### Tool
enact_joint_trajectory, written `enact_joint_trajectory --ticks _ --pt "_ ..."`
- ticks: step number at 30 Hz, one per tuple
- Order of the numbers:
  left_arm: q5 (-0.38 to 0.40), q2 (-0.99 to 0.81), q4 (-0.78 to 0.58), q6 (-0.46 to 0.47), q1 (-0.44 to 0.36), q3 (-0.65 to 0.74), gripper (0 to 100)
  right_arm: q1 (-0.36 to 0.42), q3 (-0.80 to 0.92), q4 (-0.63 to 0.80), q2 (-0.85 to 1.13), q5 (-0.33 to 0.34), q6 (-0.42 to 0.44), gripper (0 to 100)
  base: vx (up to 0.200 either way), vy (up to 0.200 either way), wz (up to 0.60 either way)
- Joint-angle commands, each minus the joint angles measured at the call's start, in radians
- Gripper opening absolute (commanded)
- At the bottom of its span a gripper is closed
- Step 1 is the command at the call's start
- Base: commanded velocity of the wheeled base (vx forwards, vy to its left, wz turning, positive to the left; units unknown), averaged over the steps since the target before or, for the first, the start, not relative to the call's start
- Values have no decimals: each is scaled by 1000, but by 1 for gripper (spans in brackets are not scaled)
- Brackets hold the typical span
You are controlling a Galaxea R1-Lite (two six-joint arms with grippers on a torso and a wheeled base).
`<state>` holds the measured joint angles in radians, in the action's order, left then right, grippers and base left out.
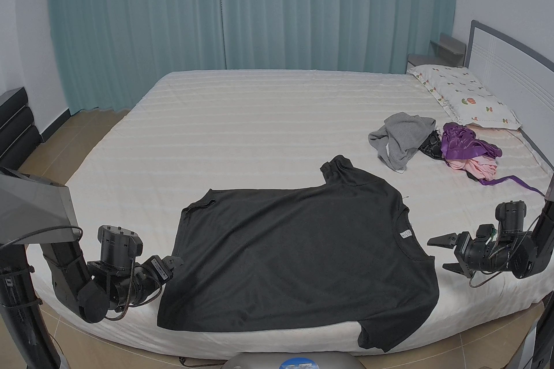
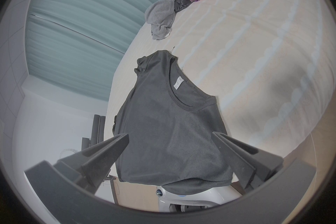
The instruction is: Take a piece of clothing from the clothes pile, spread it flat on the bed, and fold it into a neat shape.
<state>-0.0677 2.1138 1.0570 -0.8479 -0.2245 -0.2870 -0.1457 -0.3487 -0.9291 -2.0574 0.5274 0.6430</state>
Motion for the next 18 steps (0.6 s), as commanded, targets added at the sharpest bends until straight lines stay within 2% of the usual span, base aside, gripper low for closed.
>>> enact_joint_trajectory --ticks 1,2,8,17,18 --pt "0 2 0 -14 1 -1 100 2 2 0 0 0 0 100 0 0 0" --pt "0 2 0 -16 2 -1 100 2 5 0 0 0 0 100 0 0 0" --pt "0 2 0 -16 1 -3 100 11 4 -2 0 -1 0 100 0 200 0" --pt "-3 2 1 -19 -7 -4 100 12 -6 -5 -1 -1 0 100 0 0 0" --pt "-3 2 1 -19 -7 -4 100 12 -6 -5 -1 -1 0 100 200 0 0"
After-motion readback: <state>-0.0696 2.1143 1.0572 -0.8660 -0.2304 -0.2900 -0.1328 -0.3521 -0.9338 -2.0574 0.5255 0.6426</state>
